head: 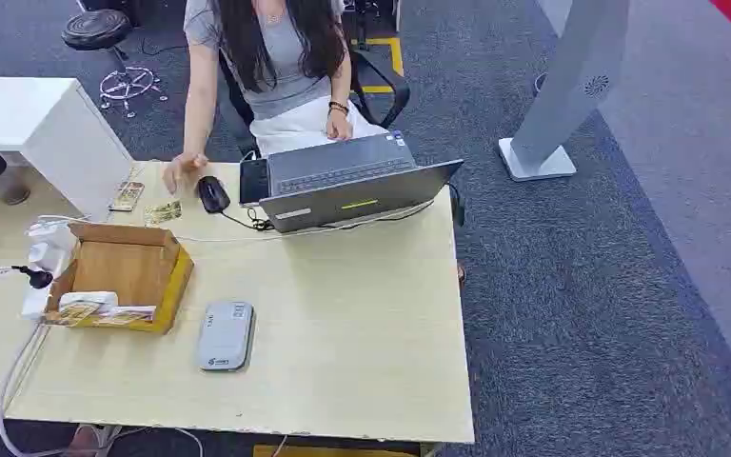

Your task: Pass the card to the sensor for recognition and then transmit it.

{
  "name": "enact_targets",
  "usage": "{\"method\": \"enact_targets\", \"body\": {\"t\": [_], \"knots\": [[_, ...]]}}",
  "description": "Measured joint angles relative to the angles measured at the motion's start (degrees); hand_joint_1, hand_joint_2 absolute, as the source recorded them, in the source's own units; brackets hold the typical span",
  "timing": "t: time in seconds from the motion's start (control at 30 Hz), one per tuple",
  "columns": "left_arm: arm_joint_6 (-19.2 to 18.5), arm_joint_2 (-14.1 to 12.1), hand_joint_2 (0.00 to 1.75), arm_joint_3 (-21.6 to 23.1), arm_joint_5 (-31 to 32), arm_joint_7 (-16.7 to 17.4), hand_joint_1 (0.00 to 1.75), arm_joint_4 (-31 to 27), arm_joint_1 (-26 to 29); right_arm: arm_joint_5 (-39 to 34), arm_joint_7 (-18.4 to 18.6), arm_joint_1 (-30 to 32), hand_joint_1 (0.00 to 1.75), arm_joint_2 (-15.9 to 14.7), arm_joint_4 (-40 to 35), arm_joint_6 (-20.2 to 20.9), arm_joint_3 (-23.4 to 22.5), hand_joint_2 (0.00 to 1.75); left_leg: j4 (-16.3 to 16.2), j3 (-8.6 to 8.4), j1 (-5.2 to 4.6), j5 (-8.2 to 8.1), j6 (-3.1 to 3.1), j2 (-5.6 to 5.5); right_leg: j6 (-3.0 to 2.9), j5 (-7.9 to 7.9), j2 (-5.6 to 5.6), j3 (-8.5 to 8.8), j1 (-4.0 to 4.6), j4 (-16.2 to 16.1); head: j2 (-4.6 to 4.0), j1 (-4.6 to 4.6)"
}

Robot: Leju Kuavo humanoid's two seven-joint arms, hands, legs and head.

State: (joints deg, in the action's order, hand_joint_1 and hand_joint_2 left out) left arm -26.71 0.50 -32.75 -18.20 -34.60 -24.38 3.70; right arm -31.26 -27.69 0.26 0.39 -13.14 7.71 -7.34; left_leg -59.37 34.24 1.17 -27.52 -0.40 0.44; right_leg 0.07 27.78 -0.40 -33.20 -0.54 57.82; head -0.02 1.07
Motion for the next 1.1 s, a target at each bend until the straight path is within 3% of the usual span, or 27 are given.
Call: {"method": "enact_targets", "body": {"t": [0.27,0.73,0.9,0.93,1.1], "knots": [[-4.9,4.9,1.75,-5.5,5.8,-1.0,0.00,-12.4,1.5,-1.2,-0.2,-0.2,0.00,0.1,0.6,-1.5,-1.4,0.00,0.0,0.01,-0.01,0.00,0.00,0.00,0.00,0.00,0.00,0.01,0.00,0.0,0.00,0.00],[-11.0,15.2,1.75,-12.3,13.6,0.4,0.00,-38.5,6.9,-1.4,0.5,-0.2,0.00,1.2,1.2,-4.7,-3.7,0.00,0.0,0.11,0.00,0.00,0.01,-0.01,0.01,0.00,0.00,-0.08,0.01,0.0,0.00,-0.04],[-13.5,17.2,1.75,-13.7,15.4,0.0,0.00,-45.1,7.2,-1.5,0.9,-0.6,0.00,1.6,1.3,-6.0,-4.1,0.00,0.0,0.01,-0.07,-0.08,0.13,-0.11,0.12,0.08,-0.13,0.08,-0.02,0.0,0.00,0.02],[-13.7,17.5,1.75,-13.7,15.1,-0.5,0.00,-46.1,7.4,-1.5,1.1,-0.5,0.00,1.6,1.3,-6.4,-4.2,1.75,0.0,0.01,-0.07,-0.08,0.13,-0.12,0.12,0.08,-0.13,0.08,-0.02,0.0,0.00,0.02],[-10.7,18.6,1.75,-11.5,9.8,0.3,0.00,-53.9,10.8,-1.5,2.2,-0.6,0.00,1.9,1.4,-7.2,-5.0,1.75,0.0,0.00,-0.07,-0.09,0.13,-0.12,0.13,0.09,-0.11,0.07,-0.02,0.0,0.00,0.00]]}}
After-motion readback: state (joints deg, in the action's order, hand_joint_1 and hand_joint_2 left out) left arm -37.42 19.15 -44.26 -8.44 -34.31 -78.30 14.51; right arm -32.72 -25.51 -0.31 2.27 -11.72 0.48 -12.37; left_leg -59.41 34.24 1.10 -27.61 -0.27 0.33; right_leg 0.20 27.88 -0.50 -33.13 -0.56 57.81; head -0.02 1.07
